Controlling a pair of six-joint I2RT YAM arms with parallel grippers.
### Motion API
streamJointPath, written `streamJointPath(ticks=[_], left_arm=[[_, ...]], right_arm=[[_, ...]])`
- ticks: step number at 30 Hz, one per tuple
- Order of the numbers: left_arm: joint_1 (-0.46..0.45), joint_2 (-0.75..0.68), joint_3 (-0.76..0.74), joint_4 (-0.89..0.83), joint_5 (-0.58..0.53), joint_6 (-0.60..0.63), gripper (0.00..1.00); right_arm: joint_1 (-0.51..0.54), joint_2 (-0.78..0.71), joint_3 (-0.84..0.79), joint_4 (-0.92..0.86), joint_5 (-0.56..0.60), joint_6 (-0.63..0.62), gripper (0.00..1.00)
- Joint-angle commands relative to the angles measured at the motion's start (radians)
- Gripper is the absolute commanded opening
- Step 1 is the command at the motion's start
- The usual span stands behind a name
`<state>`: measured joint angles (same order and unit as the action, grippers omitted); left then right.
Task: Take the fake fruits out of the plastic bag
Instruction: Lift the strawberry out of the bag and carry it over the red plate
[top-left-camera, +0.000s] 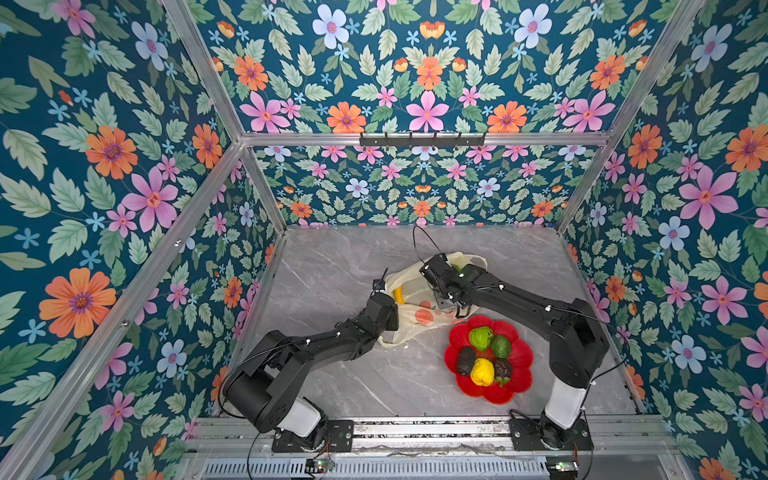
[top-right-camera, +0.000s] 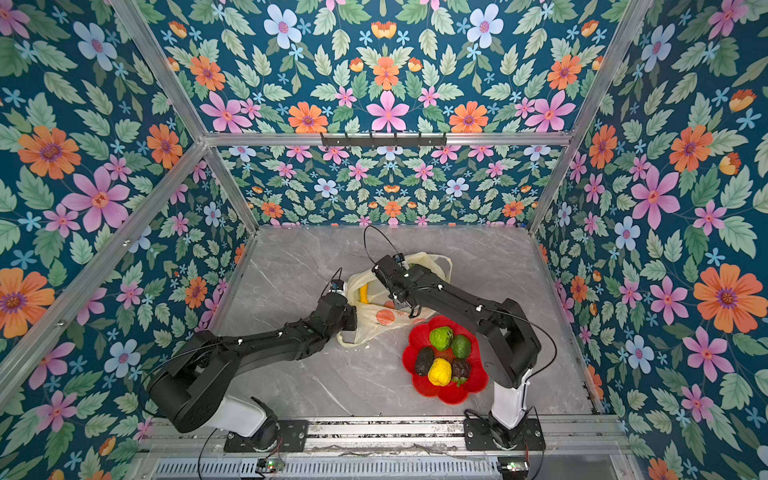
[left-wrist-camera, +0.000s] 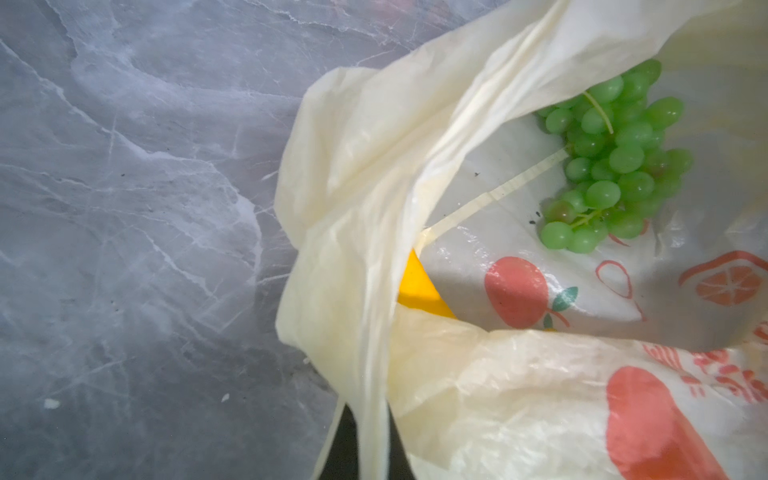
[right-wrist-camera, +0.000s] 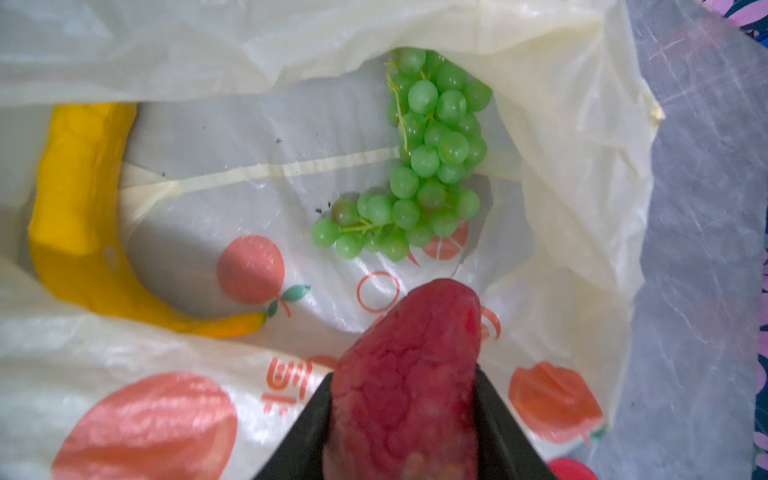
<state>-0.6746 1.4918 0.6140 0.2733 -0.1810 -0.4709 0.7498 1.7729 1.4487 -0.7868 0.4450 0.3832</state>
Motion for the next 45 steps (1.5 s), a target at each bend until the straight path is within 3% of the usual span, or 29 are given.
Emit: streamJointPath(ticks=[1, 10, 19, 34, 45], left_arm=[[0.001, -0.007, 0.004, -0.002, 0.001, 0.008, 0.07], [0.001, -0.005, 0.007, -0.005, 0.005, 0.009, 0.07], [0.001, -0.001, 0.008, -0.006, -0.006, 0.014, 0.07], [0.001, 0.011, 0.011, -0.005, -0.012, 0.016, 0.07], [0.001, 0.031, 0.017, -0.002, -0.017, 0.016, 0.07]], right_arm=[[0.002, -0.091, -0.054, -0.069, -0.08, 0.019, 0.41], [0.004, -0.358, -0.202, -0.195, -0.18, 0.075, 0.39], [0.003, -0.506, -0.342, -0.218, -0.27, 0.135, 0.4], [-0.044, -0.526, -0.476, -0.146, -0.417, 0.187, 0.4], [-0.066, -0.497, -0.542, -0.16, -0.425, 0.217, 0.41]])
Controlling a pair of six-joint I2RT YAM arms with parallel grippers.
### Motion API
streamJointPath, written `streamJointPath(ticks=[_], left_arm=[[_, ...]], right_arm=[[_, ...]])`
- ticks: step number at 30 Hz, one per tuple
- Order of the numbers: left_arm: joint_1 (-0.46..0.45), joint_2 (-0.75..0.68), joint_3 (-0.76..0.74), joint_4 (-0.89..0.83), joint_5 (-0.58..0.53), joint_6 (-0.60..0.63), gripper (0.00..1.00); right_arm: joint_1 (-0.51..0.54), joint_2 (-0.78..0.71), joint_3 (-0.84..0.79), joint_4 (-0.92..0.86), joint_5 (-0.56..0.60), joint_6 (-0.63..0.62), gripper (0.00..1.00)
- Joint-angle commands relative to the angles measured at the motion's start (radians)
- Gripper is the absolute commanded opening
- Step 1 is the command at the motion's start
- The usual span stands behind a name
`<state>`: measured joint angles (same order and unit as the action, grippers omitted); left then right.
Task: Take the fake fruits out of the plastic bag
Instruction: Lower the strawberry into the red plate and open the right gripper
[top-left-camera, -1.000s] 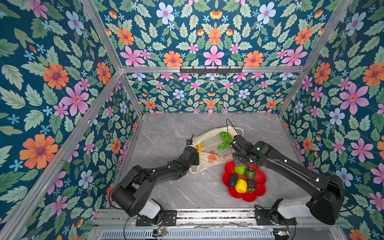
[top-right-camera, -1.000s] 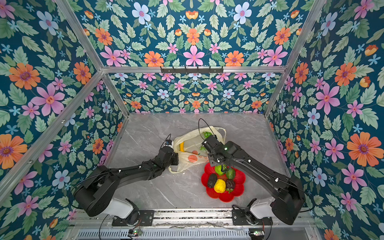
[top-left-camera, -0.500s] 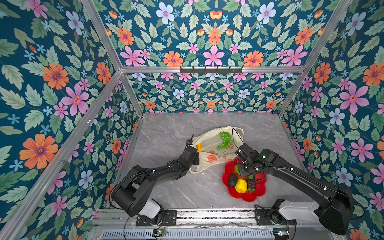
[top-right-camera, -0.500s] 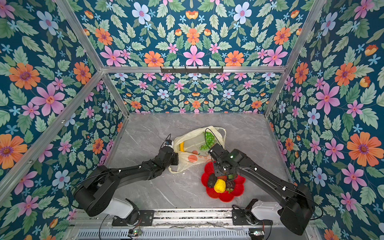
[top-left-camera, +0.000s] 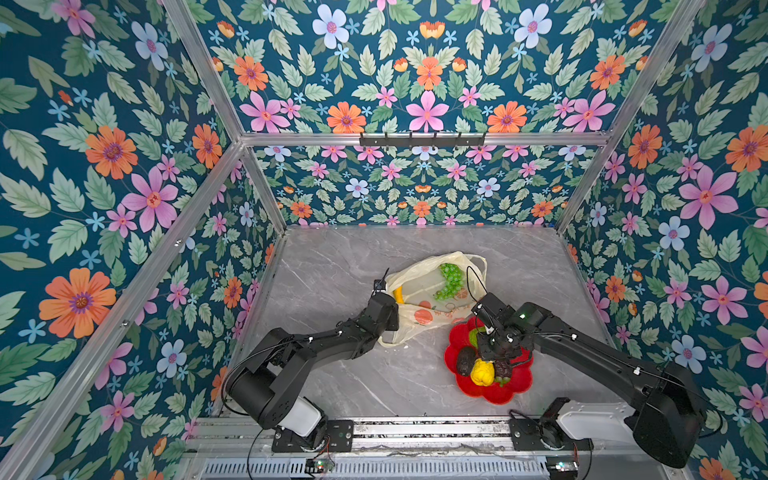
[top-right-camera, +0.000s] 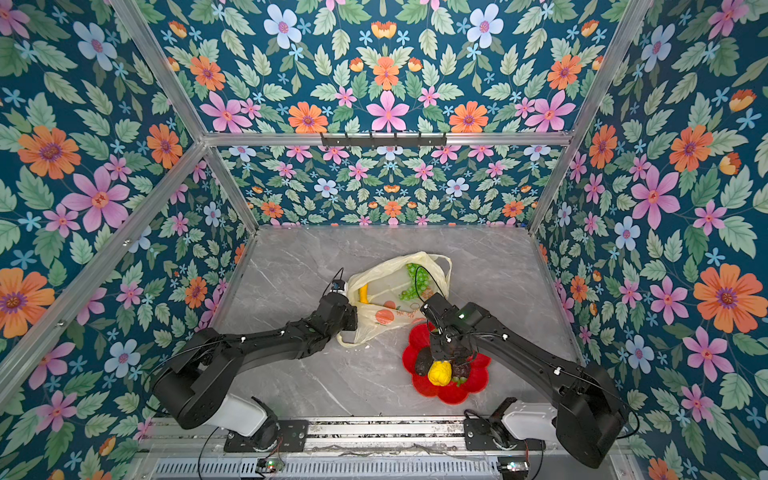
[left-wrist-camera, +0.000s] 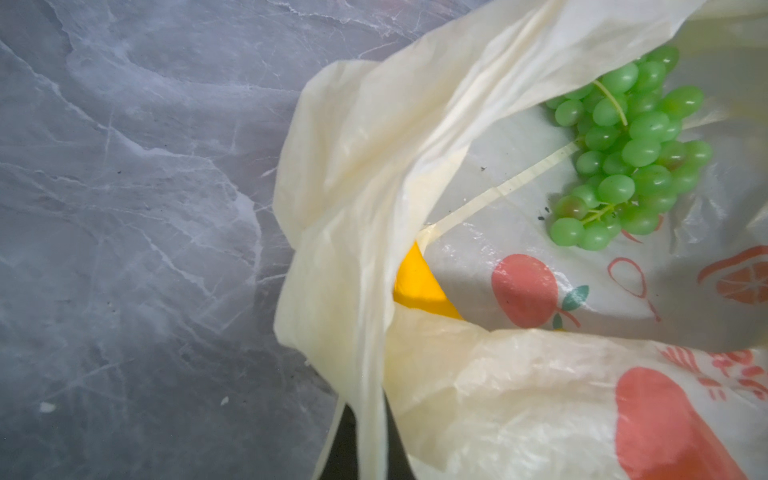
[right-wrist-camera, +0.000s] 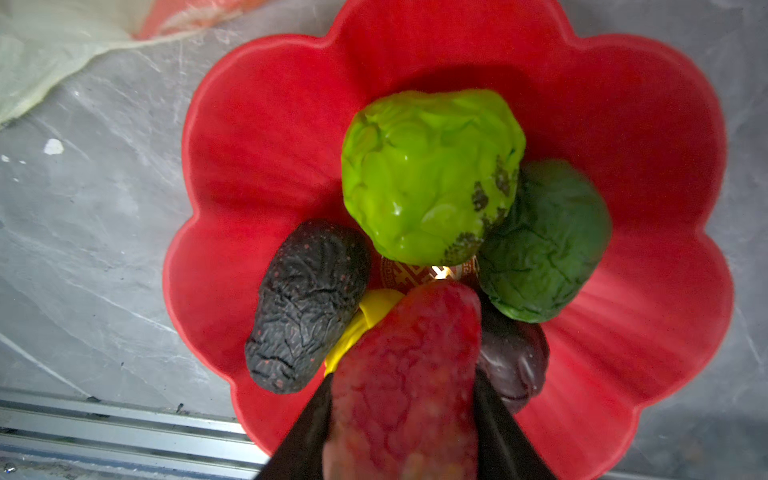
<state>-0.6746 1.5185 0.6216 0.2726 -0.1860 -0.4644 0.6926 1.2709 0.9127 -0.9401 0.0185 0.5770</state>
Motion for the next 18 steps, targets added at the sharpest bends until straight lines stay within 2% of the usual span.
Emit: streamJointPath(ticks=[1, 7, 18], left_arm=[[0.0, 0.004, 0.01, -0.001, -0.012, 0.01, 0.07], [0.001, -0.007, 0.004, -0.001, -0.021, 0.01, 0.07], [0.0, -0.018, -0.002, -0.003, -0.04, 0.008, 0.07]], right_arm=[[-0.013, 0.008, -0.01, -0.006, 0.003, 0.023, 0.42], [-0.034, 0.043, -0.026, 0.014, 0.014, 0.018, 0.45], [-0.034, 0.066, -0.008, 0.019, 0.04, 0.0, 0.61]])
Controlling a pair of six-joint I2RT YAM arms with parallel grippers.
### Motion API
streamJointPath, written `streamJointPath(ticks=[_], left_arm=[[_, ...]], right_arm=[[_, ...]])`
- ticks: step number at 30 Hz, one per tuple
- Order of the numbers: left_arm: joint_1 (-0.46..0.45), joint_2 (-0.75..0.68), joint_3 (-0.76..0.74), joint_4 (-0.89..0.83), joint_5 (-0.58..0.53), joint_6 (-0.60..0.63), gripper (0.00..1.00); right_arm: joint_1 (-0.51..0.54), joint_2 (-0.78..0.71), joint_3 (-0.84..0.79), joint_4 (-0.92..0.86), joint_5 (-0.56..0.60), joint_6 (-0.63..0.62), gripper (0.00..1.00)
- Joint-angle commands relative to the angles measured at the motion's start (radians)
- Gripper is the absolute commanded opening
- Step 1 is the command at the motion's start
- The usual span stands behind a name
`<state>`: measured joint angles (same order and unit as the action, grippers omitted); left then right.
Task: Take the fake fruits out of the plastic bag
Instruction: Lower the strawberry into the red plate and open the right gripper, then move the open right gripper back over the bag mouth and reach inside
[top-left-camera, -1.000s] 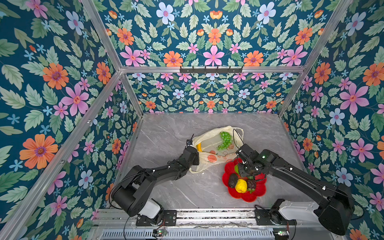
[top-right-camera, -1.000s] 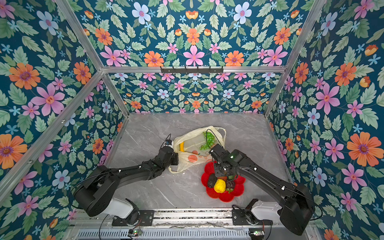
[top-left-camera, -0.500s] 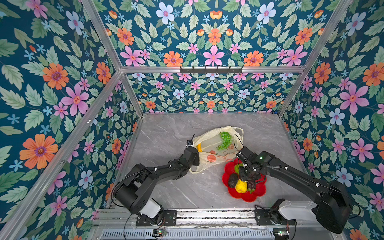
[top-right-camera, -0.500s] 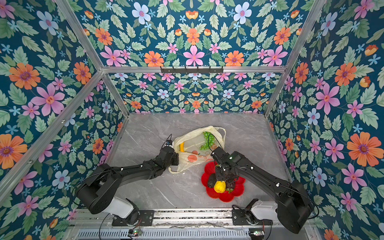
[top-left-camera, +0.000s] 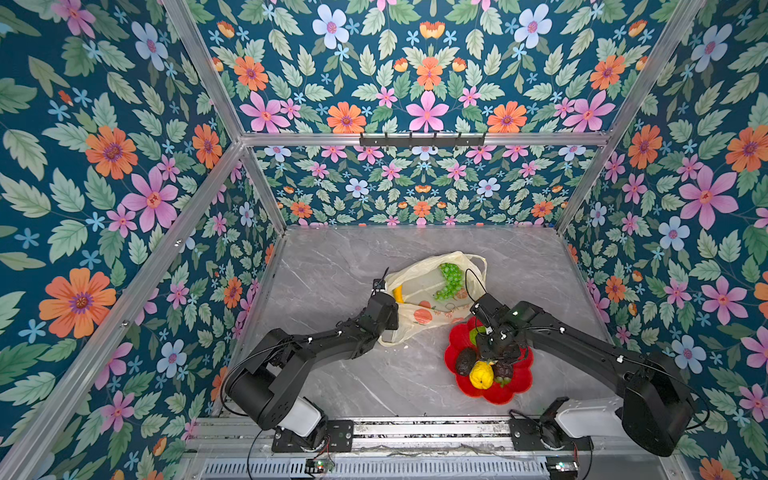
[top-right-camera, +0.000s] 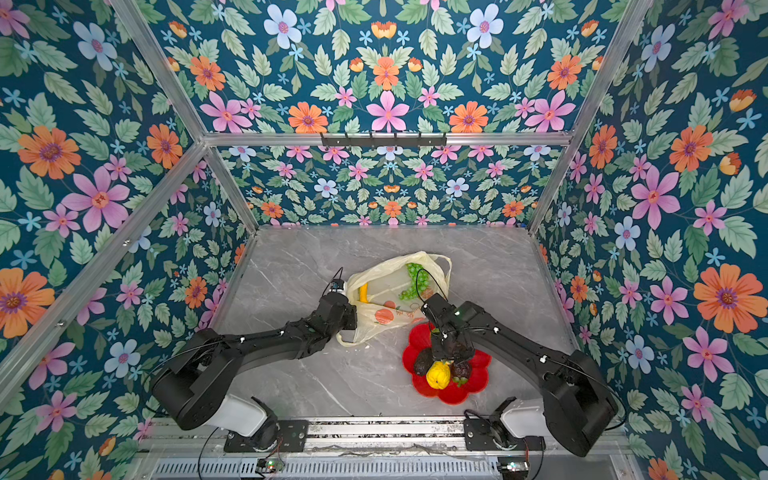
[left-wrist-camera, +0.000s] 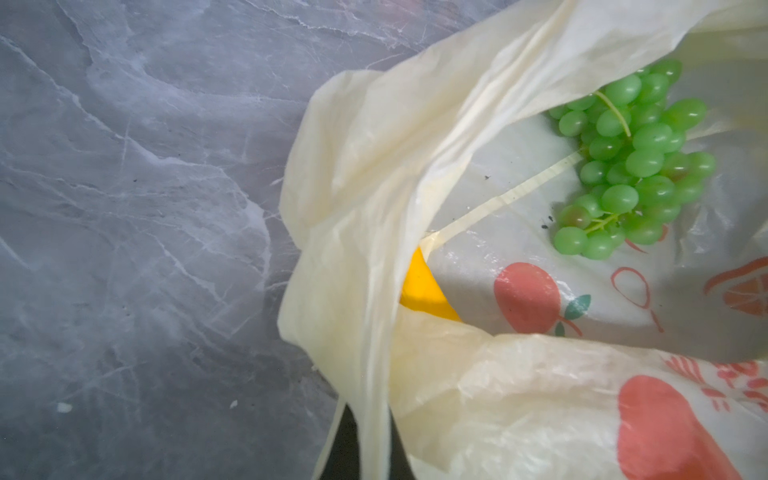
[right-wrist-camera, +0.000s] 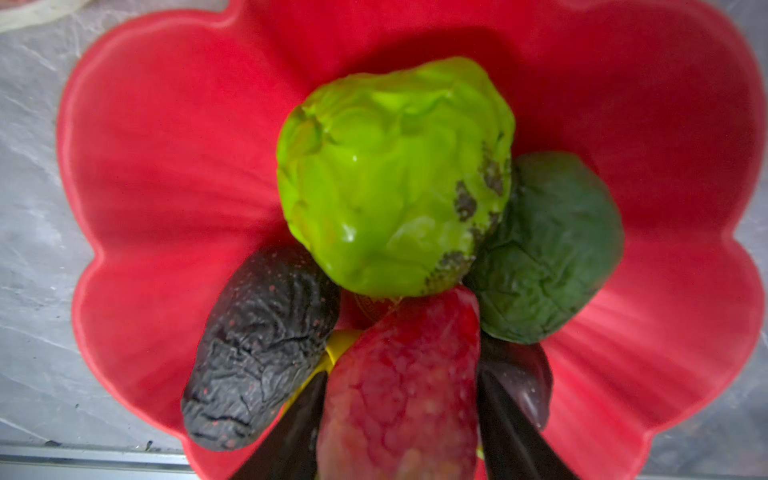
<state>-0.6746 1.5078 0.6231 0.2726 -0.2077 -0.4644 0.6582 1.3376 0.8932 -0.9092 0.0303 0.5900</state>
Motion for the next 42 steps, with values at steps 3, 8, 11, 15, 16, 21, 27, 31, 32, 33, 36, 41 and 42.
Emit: streamJointPath(ticks=[3, 8, 11, 15, 16, 21, 27, 31, 32, 33, 36, 41, 42], left_arm=[[0.0, -0.011, -0.006, -0.003, -0.024, 0.002, 0.07], [0.001, -0.017, -0.014, 0.004, -0.024, -0.011, 0.07], [0.002, -0.017, -0.014, 0.001, -0.026, -0.011, 0.07], [0.001, -0.019, -0.016, 0.0, -0.027, -0.011, 0.07], [0.001, -0.02, -0.016, 0.001, -0.026, -0.011, 0.07], [0.001, -0.014, -0.014, -0.001, -0.03, -0.021, 0.07], [0.006, -0.026, -0.031, 0.01, -0.042, -0.042, 0.07], [0.02, -0.034, -0.044, 0.022, -0.024, -0.051, 0.08], [0.027, -0.033, -0.049, 0.031, -0.007, -0.055, 0.08], [0.037, -0.029, -0.05, 0.036, 0.008, -0.06, 0.08], [0.048, -0.013, -0.045, 0.036, 0.027, -0.062, 0.07], [0.049, -0.021, -0.045, 0.038, 0.039, -0.054, 0.07], [0.049, -0.017, -0.043, 0.04, 0.051, -0.046, 0.07]], right_arm=[[0.001, -0.011, 0.027, -0.025, 0.038, -0.02, 0.65], [0.001, -0.03, 0.057, -0.047, 0.058, -0.028, 0.7], [0.001, -0.041, 0.066, -0.05, 0.07, -0.031, 0.72], [0.001, -0.047, 0.093, -0.066, 0.085, -0.037, 0.72], [0.001, -0.051, 0.1, -0.068, 0.085, -0.039, 0.72], [0.007, -0.073, 0.159, -0.053, 0.058, -0.047, 0.69], [0.051, -0.011, 0.251, 0.16, -0.015, -0.037, 0.6], [0.092, 0.122, 0.363, 0.265, -0.015, -0.03, 0.59], [0.098, 0.155, 0.386, 0.281, -0.014, -0.027, 0.58], [0.104, 0.194, 0.411, 0.299, -0.012, -0.026, 0.57], [0.107, 0.3, 0.478, 0.339, -0.004, -0.028, 0.57], [0.109, 0.486, 0.61, 0.358, -0.049, -0.047, 0.53], [0.11, 0.517, 0.637, 0.354, -0.057, -0.051, 0.53]])
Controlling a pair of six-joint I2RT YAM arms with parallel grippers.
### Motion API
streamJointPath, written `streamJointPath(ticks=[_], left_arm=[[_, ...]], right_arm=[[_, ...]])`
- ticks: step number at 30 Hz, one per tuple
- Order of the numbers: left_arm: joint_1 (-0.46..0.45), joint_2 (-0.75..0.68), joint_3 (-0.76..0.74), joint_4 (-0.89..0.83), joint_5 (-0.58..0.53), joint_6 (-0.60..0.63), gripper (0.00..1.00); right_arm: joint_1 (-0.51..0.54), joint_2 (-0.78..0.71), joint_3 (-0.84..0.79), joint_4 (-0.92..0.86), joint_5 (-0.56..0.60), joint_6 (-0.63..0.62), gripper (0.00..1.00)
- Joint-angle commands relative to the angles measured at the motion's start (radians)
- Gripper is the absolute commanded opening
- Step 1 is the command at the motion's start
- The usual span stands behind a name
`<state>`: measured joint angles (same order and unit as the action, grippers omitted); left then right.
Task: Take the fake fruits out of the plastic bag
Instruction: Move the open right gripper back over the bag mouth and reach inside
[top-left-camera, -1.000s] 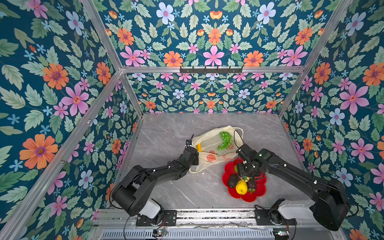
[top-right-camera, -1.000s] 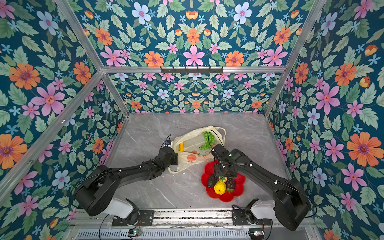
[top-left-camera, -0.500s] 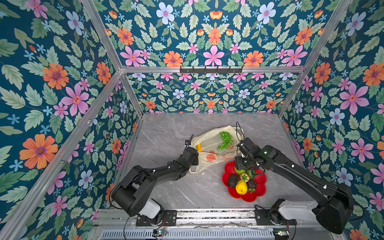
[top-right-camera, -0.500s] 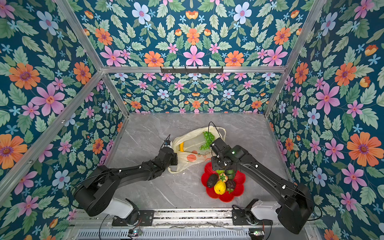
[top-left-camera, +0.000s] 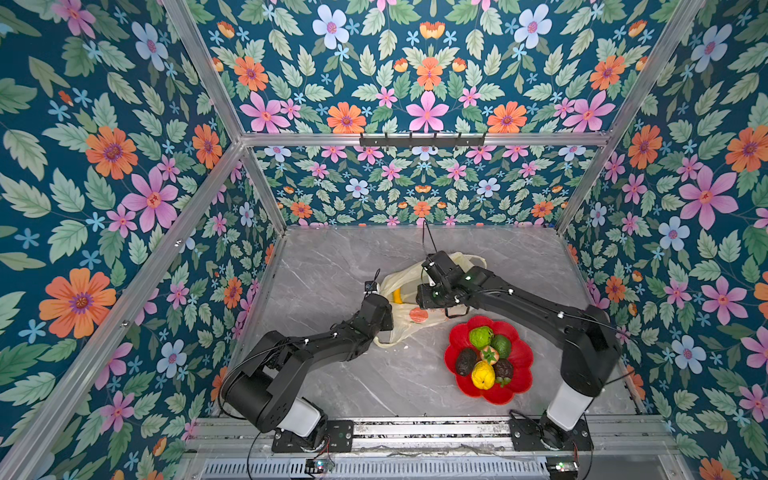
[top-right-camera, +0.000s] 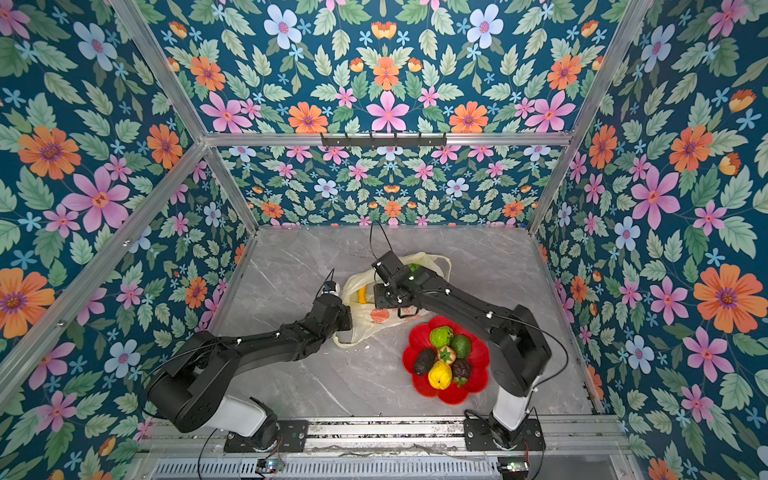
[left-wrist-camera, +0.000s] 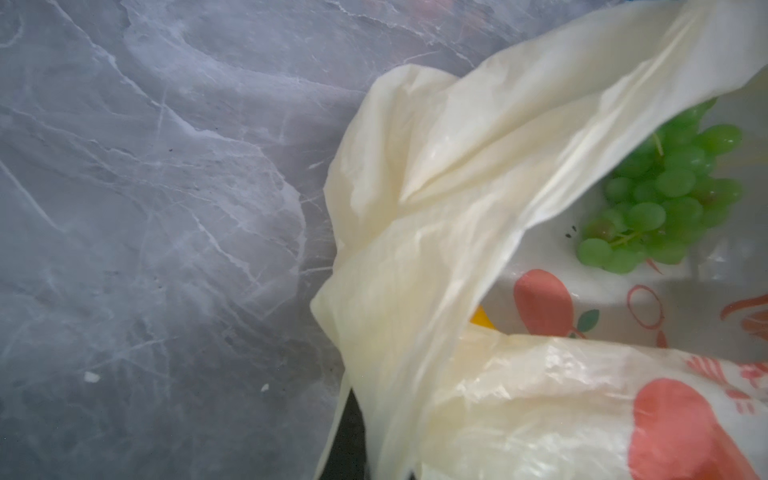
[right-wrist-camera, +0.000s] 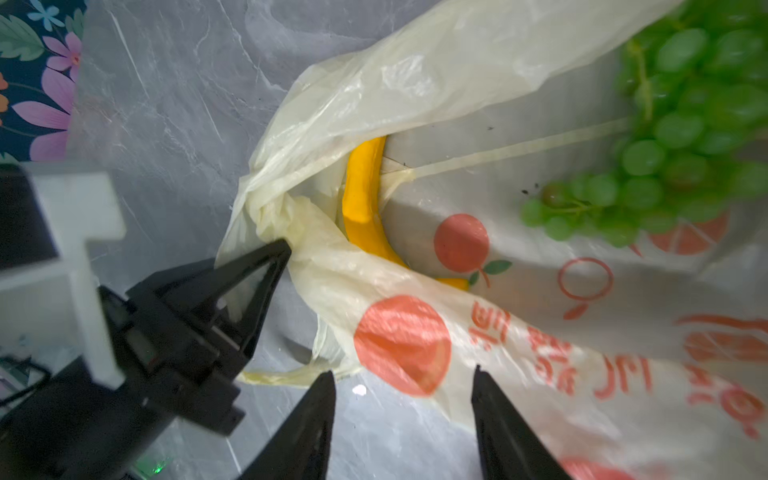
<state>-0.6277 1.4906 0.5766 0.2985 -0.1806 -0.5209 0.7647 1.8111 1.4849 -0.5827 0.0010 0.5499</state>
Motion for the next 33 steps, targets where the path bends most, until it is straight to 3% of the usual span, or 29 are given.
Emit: streamJointPath(ticks=[1, 16, 33], left_arm=[[0.002, 0.008, 0.01, 0.012, 0.03, 0.015, 0.07], [0.002, -0.012, 0.007, 0.021, 0.069, 0.016, 0.06], [0.002, -0.012, 0.003, 0.026, 0.059, 0.019, 0.06]], right_arm=[[0.005, 0.07, 0.069, 0.024, -0.028, -0.014, 0.53], [0.007, 0.374, 0.355, -0.036, -0.069, -0.022, 0.5], [0.005, 0.607, 0.647, -0.195, 0.06, -0.107, 0.47]])
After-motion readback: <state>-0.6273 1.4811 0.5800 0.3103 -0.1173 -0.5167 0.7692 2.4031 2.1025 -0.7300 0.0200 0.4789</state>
